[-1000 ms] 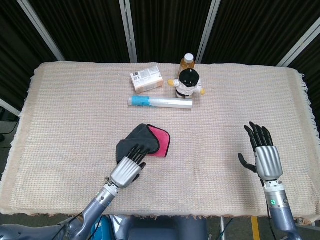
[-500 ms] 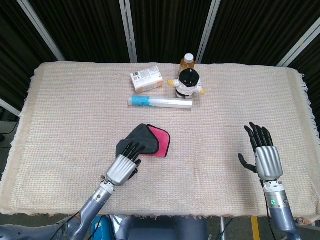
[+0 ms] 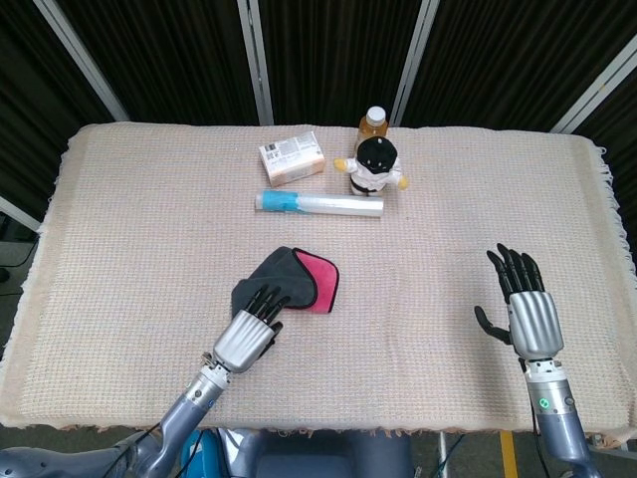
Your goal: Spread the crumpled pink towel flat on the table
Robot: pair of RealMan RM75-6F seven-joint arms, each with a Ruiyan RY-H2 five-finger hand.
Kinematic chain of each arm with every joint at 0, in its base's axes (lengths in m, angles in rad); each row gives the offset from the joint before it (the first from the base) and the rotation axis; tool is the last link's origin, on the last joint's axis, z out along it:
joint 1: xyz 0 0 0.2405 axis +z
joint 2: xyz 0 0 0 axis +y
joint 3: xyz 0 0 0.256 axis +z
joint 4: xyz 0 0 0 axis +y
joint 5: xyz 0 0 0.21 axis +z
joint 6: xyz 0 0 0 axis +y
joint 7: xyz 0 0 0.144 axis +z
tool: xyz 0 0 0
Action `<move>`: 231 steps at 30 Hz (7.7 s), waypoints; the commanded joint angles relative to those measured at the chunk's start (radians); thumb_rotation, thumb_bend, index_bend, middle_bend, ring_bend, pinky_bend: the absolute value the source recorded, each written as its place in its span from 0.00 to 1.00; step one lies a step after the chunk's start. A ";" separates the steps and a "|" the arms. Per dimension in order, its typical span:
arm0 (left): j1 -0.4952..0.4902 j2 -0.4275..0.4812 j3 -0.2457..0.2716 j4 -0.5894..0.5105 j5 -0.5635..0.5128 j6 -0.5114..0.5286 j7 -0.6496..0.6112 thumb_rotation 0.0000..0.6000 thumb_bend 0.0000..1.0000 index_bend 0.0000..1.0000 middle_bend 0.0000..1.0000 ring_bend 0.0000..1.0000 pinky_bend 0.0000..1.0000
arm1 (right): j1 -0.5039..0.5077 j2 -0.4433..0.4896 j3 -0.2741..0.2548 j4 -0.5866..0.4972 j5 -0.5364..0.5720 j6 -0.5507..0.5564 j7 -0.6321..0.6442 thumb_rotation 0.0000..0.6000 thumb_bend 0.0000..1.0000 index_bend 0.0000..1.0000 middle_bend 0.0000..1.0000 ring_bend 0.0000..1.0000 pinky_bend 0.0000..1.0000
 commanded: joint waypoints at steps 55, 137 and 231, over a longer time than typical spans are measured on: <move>-0.538 0.445 -0.569 -0.392 -0.258 -0.189 0.302 1.00 0.49 0.61 0.17 0.00 0.00 | 0.116 0.134 0.115 -0.212 0.180 -0.247 0.138 1.00 0.33 0.09 0.01 0.00 0.01; -0.762 0.405 -0.291 0.035 0.105 0.064 -0.264 1.00 0.49 0.60 0.16 0.00 0.00 | 0.547 0.013 0.168 0.069 0.354 -0.800 0.408 1.00 0.41 0.33 0.07 0.00 0.01; -0.527 0.238 -0.277 0.196 -0.156 0.118 -0.442 1.00 0.49 0.59 0.19 0.00 0.00 | 0.543 0.019 0.285 0.004 0.580 -0.435 -0.044 1.00 0.71 0.64 0.25 0.00 0.01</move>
